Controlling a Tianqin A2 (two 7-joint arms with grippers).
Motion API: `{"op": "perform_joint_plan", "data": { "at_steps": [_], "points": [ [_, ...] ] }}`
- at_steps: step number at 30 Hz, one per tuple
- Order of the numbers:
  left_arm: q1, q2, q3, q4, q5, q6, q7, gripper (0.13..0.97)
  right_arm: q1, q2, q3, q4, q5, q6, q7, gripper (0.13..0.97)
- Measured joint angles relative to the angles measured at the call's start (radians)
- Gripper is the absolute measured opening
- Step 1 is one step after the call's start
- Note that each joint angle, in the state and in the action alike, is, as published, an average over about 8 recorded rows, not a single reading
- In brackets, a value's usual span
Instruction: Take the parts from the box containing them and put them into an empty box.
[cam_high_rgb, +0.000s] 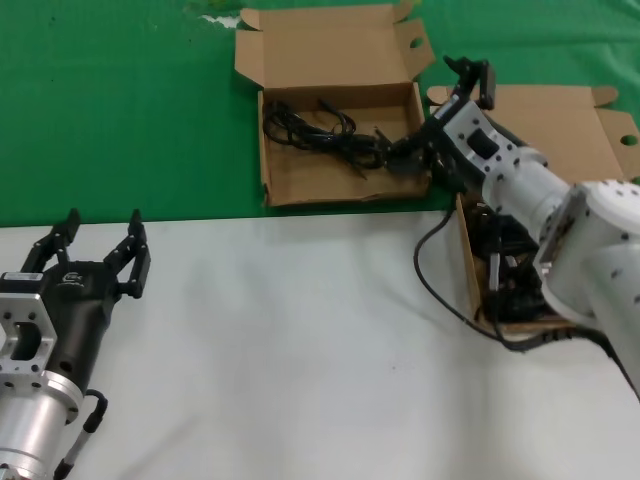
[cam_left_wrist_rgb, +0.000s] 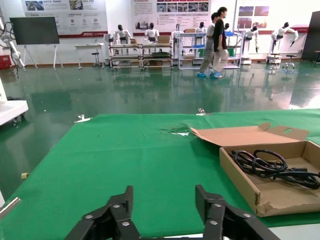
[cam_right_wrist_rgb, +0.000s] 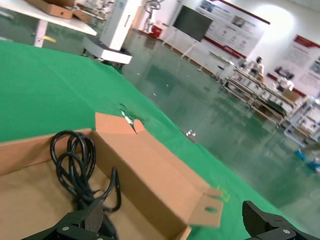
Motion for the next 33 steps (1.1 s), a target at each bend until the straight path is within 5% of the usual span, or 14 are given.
{"op": "perform_joint_plan", "data": {
  "at_steps": [10,14,22,33],
  "points": [
    [0.000,0.000,0.000,0.000,0.000,0.000,0.000,0.638,-0.180,0.032,0.061,0.207,-0.063,0.064,0.175,0.966],
    [0.000,0.000,0.000,0.000,0.000,0.000,0.000,0.638,-0.251,0.044,0.084,0.289,-0.089,0.090,0.244,0.966],
    [0.000,0.000,0.000,0.000,0.000,0.000,0.000,0.814,-0.395,0.069,0.133,0.455,-0.140,0.142,0.385,0.966],
    [0.000,0.000,0.000,0.000,0.000,0.000,0.000,0.928,-0.591,0.103,0.199,0.683,-0.209,0.213,0.577,0.966]
  ]
}}
